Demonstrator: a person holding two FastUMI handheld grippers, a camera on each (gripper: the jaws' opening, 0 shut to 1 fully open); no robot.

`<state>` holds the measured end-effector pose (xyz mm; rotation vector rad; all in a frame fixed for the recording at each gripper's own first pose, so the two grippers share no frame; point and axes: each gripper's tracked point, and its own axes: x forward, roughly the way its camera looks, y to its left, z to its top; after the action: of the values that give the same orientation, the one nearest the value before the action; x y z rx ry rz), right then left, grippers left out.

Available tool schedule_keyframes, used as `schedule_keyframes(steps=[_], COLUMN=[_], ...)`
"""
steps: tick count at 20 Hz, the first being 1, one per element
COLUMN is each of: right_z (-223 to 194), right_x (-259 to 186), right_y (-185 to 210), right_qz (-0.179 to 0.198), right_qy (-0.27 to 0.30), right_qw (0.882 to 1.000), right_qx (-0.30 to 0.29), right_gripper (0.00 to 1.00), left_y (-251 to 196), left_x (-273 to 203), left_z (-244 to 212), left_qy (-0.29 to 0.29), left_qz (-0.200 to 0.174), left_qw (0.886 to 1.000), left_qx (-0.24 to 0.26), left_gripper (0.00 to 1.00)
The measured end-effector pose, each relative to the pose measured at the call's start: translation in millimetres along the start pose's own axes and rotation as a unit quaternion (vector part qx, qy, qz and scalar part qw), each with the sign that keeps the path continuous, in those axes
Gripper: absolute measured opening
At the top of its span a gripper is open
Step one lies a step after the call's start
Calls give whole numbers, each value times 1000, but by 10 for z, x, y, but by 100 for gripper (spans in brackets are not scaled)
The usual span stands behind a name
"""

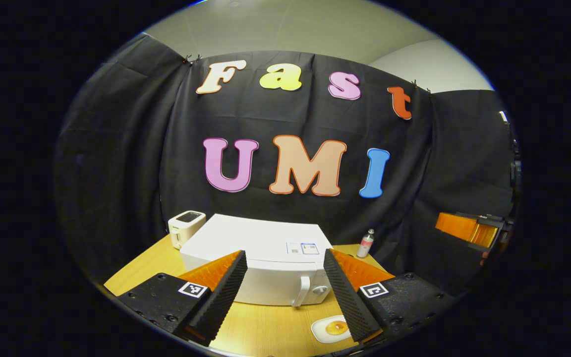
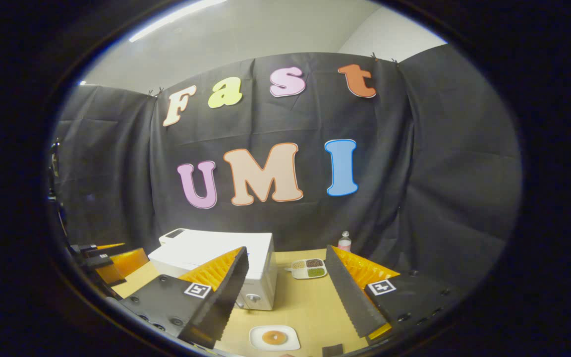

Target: Open the microwave oven with the left hand, put the food in, and close the microwave oven.

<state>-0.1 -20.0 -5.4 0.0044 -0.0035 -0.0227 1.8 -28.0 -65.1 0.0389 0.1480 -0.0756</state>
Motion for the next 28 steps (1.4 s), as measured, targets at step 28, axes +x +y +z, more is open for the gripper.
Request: schedule_keyframes(steps=[28], right_z=[-492], right_x=[-508], right_y=[-714], right_qz=[-176], right_qy=[49], right_qw=[981], right_qx=[65], right_gripper=[92], left_y=[-179], left_x=[1200], left_z=[-2742], left_qy=[259], left_qz=[-49], left_qw=[965], left_qx=[11], left_gripper=[88])
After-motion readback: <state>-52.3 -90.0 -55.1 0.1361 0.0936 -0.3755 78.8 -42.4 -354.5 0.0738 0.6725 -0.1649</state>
